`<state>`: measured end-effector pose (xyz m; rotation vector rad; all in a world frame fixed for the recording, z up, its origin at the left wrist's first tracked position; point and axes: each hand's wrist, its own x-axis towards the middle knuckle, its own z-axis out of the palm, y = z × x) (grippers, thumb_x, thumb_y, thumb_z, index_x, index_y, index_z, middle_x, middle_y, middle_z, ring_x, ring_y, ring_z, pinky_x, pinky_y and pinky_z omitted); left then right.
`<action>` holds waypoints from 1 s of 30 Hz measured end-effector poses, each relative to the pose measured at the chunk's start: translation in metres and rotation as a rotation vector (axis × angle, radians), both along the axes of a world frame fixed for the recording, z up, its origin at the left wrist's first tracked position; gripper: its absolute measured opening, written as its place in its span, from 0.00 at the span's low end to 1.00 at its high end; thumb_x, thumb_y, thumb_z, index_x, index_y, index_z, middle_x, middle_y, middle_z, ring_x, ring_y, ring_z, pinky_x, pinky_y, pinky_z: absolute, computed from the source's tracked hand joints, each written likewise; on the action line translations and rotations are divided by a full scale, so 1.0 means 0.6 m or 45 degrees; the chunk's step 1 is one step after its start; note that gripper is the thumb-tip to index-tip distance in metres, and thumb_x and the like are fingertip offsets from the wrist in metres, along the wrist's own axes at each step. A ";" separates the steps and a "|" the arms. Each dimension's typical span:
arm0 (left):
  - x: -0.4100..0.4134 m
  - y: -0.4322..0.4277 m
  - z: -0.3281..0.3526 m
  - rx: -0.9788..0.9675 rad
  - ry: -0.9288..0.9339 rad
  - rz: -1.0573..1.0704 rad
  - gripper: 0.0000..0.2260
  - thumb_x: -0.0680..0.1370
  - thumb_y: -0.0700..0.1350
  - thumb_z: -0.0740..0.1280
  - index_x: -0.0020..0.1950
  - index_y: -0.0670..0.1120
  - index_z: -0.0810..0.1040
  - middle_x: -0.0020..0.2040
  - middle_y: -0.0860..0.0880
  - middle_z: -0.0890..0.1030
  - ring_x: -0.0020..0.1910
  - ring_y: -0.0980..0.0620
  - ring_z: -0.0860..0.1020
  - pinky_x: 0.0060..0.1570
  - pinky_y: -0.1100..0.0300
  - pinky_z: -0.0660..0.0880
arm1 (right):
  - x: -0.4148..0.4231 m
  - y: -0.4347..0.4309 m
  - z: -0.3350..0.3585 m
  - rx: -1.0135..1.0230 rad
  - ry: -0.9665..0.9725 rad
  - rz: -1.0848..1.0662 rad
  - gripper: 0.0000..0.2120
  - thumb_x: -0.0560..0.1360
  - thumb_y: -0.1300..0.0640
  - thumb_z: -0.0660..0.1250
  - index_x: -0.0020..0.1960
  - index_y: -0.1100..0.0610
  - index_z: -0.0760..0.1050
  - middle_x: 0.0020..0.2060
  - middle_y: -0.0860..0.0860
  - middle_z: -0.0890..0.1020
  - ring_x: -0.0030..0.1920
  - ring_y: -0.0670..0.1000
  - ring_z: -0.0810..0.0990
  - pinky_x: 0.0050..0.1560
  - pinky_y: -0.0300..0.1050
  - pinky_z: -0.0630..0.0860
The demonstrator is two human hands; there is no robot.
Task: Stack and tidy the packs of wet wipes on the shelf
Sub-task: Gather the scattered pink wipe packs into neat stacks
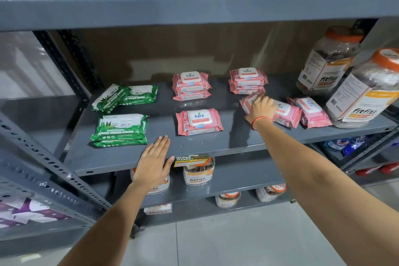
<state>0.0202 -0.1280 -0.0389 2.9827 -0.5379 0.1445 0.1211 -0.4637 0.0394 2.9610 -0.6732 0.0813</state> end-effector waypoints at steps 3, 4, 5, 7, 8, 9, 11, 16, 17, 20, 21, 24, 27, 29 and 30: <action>-0.001 0.000 0.001 -0.006 -0.010 -0.003 0.35 0.76 0.62 0.34 0.75 0.42 0.56 0.76 0.45 0.58 0.75 0.49 0.54 0.72 0.52 0.52 | -0.001 0.003 0.008 0.102 -0.028 -0.006 0.40 0.67 0.41 0.73 0.67 0.64 0.63 0.59 0.60 0.74 0.60 0.60 0.73 0.58 0.51 0.72; -0.001 0.000 0.001 -0.004 -0.010 -0.002 0.35 0.77 0.62 0.34 0.75 0.42 0.56 0.75 0.45 0.58 0.75 0.49 0.54 0.72 0.52 0.52 | -0.002 0.007 0.012 0.155 -0.043 -0.004 0.40 0.66 0.40 0.73 0.66 0.64 0.64 0.59 0.60 0.74 0.59 0.60 0.74 0.58 0.51 0.72; -0.001 0.000 0.001 0.002 -0.009 0.001 0.35 0.77 0.61 0.35 0.75 0.42 0.56 0.75 0.45 0.58 0.75 0.49 0.55 0.72 0.52 0.52 | -0.005 0.013 0.016 0.207 -0.068 0.012 0.39 0.66 0.40 0.73 0.65 0.64 0.65 0.58 0.60 0.75 0.59 0.60 0.74 0.57 0.51 0.72; -0.002 0.000 0.000 0.007 -0.013 0.010 0.33 0.77 0.60 0.37 0.75 0.42 0.56 0.75 0.46 0.59 0.75 0.49 0.55 0.72 0.52 0.52 | -0.011 0.036 0.026 0.314 -0.149 0.078 0.37 0.66 0.40 0.74 0.63 0.64 0.67 0.58 0.61 0.75 0.58 0.61 0.74 0.57 0.52 0.73; -0.002 -0.001 -0.001 0.003 -0.013 0.013 0.32 0.78 0.60 0.39 0.75 0.42 0.57 0.75 0.46 0.59 0.75 0.49 0.55 0.72 0.52 0.52 | -0.015 0.050 0.032 0.367 -0.198 0.119 0.37 0.66 0.40 0.73 0.63 0.64 0.67 0.58 0.61 0.75 0.58 0.62 0.74 0.56 0.53 0.73; -0.002 -0.001 -0.001 0.001 -0.012 0.016 0.31 0.78 0.59 0.40 0.75 0.42 0.57 0.75 0.46 0.59 0.75 0.49 0.55 0.72 0.52 0.52 | -0.018 0.067 0.039 0.416 -0.249 0.164 0.36 0.66 0.40 0.73 0.62 0.64 0.68 0.57 0.61 0.76 0.58 0.62 0.75 0.55 0.54 0.75; -0.003 -0.002 0.000 -0.001 -0.014 0.018 0.31 0.78 0.59 0.41 0.75 0.42 0.57 0.75 0.46 0.59 0.75 0.49 0.55 0.72 0.52 0.52 | -0.025 0.100 0.054 0.521 -0.320 0.247 0.34 0.66 0.37 0.71 0.58 0.63 0.71 0.54 0.60 0.77 0.55 0.62 0.77 0.51 0.53 0.76; -0.005 -0.003 0.002 0.012 -0.025 0.014 0.32 0.77 0.60 0.38 0.75 0.43 0.55 0.76 0.47 0.58 0.75 0.50 0.54 0.73 0.52 0.52 | -0.033 0.169 0.061 0.689 -0.192 0.388 0.31 0.64 0.39 0.74 0.56 0.60 0.73 0.53 0.57 0.79 0.53 0.59 0.79 0.47 0.48 0.75; -0.005 -0.003 0.002 0.019 -0.028 0.017 0.32 0.76 0.60 0.37 0.75 0.43 0.54 0.76 0.47 0.57 0.75 0.51 0.53 0.73 0.52 0.52 | -0.035 0.178 0.056 0.689 -0.160 0.410 0.32 0.64 0.39 0.73 0.58 0.59 0.72 0.55 0.57 0.78 0.54 0.58 0.78 0.49 0.49 0.75; -0.004 -0.002 0.000 0.028 -0.022 0.027 0.33 0.76 0.60 0.36 0.76 0.44 0.53 0.76 0.48 0.56 0.75 0.51 0.52 0.73 0.53 0.52 | -0.039 0.189 0.046 0.676 -0.088 0.433 0.36 0.66 0.38 0.72 0.63 0.59 0.68 0.60 0.58 0.75 0.60 0.59 0.75 0.56 0.53 0.74; -0.004 -0.002 0.000 0.027 -0.019 0.028 0.32 0.76 0.60 0.36 0.75 0.44 0.53 0.76 0.48 0.56 0.75 0.51 0.52 0.73 0.52 0.52 | -0.038 0.188 0.047 0.662 -0.060 0.430 0.37 0.66 0.37 0.72 0.64 0.59 0.67 0.61 0.58 0.74 0.61 0.59 0.74 0.58 0.54 0.73; -0.003 -0.002 -0.001 -0.002 -0.011 0.029 0.32 0.77 0.60 0.39 0.75 0.43 0.55 0.76 0.47 0.58 0.75 0.51 0.54 0.73 0.51 0.53 | -0.036 0.184 0.055 0.501 0.008 0.424 0.43 0.64 0.31 0.69 0.67 0.60 0.65 0.65 0.59 0.71 0.66 0.60 0.69 0.64 0.59 0.67; -0.004 -0.002 -0.001 -0.008 -0.008 0.028 0.32 0.77 0.60 0.39 0.75 0.43 0.57 0.75 0.46 0.60 0.75 0.50 0.56 0.72 0.51 0.54 | -0.034 0.186 0.060 0.403 -0.006 0.432 0.42 0.64 0.30 0.68 0.65 0.59 0.69 0.63 0.58 0.73 0.65 0.59 0.70 0.64 0.59 0.67; -0.004 -0.002 -0.001 -0.007 -0.010 0.025 0.34 0.77 0.62 0.35 0.75 0.43 0.56 0.75 0.47 0.60 0.75 0.50 0.55 0.72 0.51 0.54 | -0.030 0.188 0.061 0.382 0.002 0.451 0.39 0.64 0.31 0.69 0.63 0.59 0.70 0.61 0.57 0.74 0.64 0.58 0.71 0.62 0.56 0.68; -0.003 -0.002 -0.001 -0.008 -0.012 0.023 0.36 0.76 0.62 0.32 0.75 0.43 0.56 0.75 0.47 0.59 0.75 0.50 0.55 0.72 0.51 0.54 | -0.027 0.189 0.061 0.367 0.014 0.470 0.38 0.65 0.32 0.69 0.62 0.59 0.71 0.61 0.57 0.75 0.63 0.58 0.71 0.62 0.56 0.69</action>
